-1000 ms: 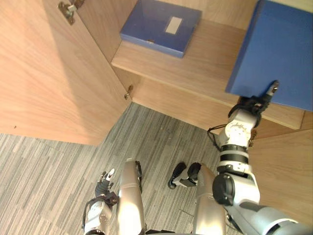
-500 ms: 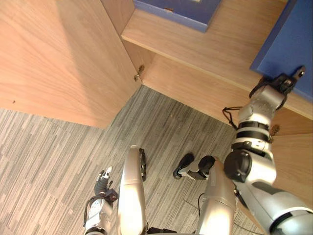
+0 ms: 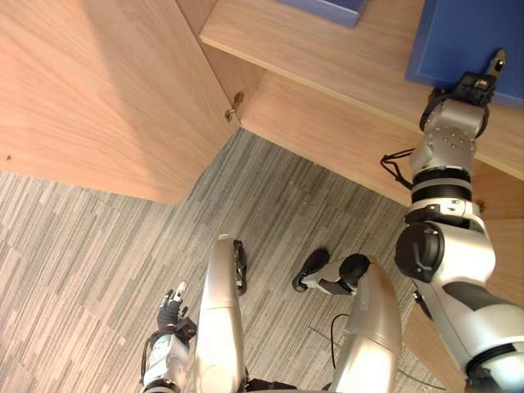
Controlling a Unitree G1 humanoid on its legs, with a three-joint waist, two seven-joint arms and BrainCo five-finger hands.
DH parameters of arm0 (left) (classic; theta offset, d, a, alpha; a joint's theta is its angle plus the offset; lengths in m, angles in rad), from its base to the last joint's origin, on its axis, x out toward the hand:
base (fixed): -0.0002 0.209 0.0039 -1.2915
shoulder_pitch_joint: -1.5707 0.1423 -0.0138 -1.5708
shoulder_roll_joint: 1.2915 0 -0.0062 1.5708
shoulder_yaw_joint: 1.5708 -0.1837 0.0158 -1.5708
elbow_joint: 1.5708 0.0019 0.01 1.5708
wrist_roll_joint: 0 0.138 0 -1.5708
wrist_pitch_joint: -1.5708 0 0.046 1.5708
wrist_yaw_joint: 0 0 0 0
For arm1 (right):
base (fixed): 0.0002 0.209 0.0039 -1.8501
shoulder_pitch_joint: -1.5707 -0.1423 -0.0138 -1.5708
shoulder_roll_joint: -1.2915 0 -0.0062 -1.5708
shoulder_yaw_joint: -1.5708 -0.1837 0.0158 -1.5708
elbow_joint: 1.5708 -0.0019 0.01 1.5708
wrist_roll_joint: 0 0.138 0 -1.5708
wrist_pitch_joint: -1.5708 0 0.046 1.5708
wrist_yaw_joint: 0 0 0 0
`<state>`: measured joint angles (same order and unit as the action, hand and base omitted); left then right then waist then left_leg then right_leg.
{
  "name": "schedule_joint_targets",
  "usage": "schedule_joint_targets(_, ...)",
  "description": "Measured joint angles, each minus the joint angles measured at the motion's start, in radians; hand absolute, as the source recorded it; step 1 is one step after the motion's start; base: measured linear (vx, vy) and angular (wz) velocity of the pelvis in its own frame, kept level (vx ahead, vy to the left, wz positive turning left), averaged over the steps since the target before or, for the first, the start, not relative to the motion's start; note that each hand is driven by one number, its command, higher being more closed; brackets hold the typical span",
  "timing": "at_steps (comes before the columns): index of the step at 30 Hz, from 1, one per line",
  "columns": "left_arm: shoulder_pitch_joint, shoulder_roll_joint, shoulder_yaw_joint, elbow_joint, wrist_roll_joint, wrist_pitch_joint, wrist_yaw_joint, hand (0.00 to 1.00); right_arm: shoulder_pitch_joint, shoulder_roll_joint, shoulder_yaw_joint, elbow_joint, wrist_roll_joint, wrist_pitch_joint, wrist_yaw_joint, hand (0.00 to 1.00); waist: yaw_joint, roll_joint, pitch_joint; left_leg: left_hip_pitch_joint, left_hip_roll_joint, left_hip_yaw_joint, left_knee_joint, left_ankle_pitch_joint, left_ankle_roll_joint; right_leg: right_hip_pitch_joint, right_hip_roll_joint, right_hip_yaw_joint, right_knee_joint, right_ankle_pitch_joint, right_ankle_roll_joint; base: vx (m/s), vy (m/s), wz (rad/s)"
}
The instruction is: Walk over to the cabinet, pick up the folder, carry it to the office cabinet, place the folder inside the office cabinet, then close the office cabinet door
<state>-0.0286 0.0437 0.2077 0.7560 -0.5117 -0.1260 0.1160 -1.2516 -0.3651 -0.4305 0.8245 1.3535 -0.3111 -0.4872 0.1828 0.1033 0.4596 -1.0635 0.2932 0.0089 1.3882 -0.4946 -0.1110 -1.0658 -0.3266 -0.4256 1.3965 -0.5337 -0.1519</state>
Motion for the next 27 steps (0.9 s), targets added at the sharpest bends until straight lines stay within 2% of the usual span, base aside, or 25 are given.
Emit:
schedule_joint_targets(7, -0.009, 0.0, 0.012, 0.018, 0.0, 0.002, 0.0, 0.0, -0.034, -0.024, 0.0, 0.016, 0.001, 0.003, 0.005, 0.0, -0.005, -0.001, 0.001, 0.003, 0.0, 0.0, 0.0, 0.0, -0.001, 0.003, -0.001, 0.0, -0.001, 0.0, 0.0, 0.0, 0.047, 0.0)
schedule_joint_targets(17, -0.023, -0.003, 0.031, 0.02, 0.0, 0.012, -0.001, 0.0, -0.043, -0.012, -0.03, -0.022, -0.003, -0.043, 0.029, 0.0, -0.005, -0.007, 0.004, 0.049, 0.001, -0.003, -0.018, 0.0, -0.004, 0.058, 0.007, -0.01, -0.028, 0.001, 0.002, -0.01, 0.049, 0.0)
schedule_joint_targets(19, -0.022, -0.002, 0.038, 0.02, 0.0, 0.012, -0.004, 0.0, -0.04, -0.013, -0.014, -0.023, -0.074, -0.01, 0.038, 0.0, -0.014, -0.01, 0.005, 0.055, 0.002, -0.001, -0.024, 0.001, -0.005, 0.064, 0.009, -0.01, -0.034, 0.002, 0.002, 0.0, 0.04, 0.0)
schedule_joint_targets(21, -0.019, 0.002, 0.047, 0.02, 0.001, 0.012, -0.014, 0.0, -0.024, -0.025, 0.051, -0.024, -0.218, 0.065, 0.085, 0.0, -0.03, -0.017, 0.009, 0.061, 0.004, 0.002, -0.028, 0.004, -0.013, 0.067, 0.011, -0.01, -0.038, 0.002, 0.002, 0.02, 0.046, -0.03)
schedule_joint_targets(23, -0.017, 0.021, 0.048, 0.02, 0.008, 0.012, -0.043, 0.0, 0.029, -0.102, 0.227, -0.023, -0.478, 0.199, 0.221, 0.0, -0.039, -0.034, 0.013, 0.072, 0.008, 0.008, -0.036, 0.003, -0.015, 0.071, 0.013, -0.007, -0.042, 0.003, 0.0, 0.02, 0.038, -0.05)
schedule_joint_targets(24, -0.015, 0.026, 0.048, 0.021, 0.012, 0.012, -0.053, 0.0, 0.034, -0.112, 0.252, -0.022, -0.543, 0.225, 0.257, 0.0, -0.042, -0.038, 0.012, 0.073, 0.008, 0.008, -0.038, 0.003, -0.015, 0.072, 0.014, -0.007, -0.043, 0.004, -0.002, 0.02, 0.036, -0.02)
schedule_joint_targets(25, -0.012, 0.037, 0.048, 0.022, 0.02, 0.012, -0.077, 0.0, 0.047, -0.134, 0.315, -0.013, -0.672, 0.273, 0.334, 0.0, -0.052, -0.048, 0.013, 0.078, 0.01, 0.008, -0.04, 0.003, -0.015, 0.075, 0.015, -0.007, -0.045, 0.005, -0.002, 0.02, 0.04, -0.02)
schedule_joint_targets(27, -0.012, 0.049, 0.048, 0.021, 0.042, 0.012, -0.109, 0.0, 0.077, -0.168, 0.409, 0.027, -0.821, 0.317, 0.434, 0.0, -0.055, -0.059, 0.015, 0.09, 0.011, 0.009, -0.043, 0.002, -0.017, 0.087, 0.017, -0.007, -0.048, 0.004, -0.002, 0.01, 0.058, -0.02)
